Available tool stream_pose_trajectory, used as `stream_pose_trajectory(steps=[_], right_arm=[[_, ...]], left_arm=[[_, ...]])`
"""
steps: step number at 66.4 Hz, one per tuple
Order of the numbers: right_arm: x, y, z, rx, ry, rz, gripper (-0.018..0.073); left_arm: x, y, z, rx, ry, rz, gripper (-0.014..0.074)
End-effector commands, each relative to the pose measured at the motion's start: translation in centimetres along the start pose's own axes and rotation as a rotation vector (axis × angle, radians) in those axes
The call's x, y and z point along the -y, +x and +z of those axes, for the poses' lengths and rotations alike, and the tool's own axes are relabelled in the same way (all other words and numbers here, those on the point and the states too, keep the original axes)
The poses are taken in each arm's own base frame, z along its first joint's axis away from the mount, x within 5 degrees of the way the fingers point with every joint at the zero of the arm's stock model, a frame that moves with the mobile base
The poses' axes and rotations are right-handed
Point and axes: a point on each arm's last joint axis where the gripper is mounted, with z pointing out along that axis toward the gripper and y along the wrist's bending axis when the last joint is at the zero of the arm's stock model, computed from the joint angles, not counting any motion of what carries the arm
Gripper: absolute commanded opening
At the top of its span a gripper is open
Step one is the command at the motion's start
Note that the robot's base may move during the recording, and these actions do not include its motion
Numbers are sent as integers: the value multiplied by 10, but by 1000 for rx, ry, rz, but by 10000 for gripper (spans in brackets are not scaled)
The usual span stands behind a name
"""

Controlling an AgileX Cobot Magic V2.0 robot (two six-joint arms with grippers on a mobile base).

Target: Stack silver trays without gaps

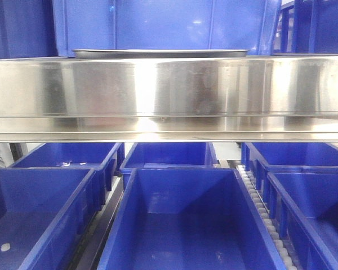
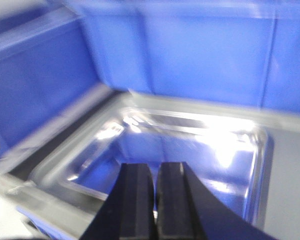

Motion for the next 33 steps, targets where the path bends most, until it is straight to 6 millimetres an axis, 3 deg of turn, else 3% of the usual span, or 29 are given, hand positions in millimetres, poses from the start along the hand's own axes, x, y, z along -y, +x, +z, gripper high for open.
stream_pose_trajectory(steps=[1, 13, 33], right_arm=[[-1, 5, -24, 110, -68, -50, -18], [1, 25, -66, 259, -164, -101, -18], [9, 44, -114, 368, -186, -132, -17]], left_arm=[[1, 6, -25, 74, 69, -10, -13], [-8, 30, -75, 166, 114, 131, -13], [-22, 56, -142, 343, 138, 263, -13]])
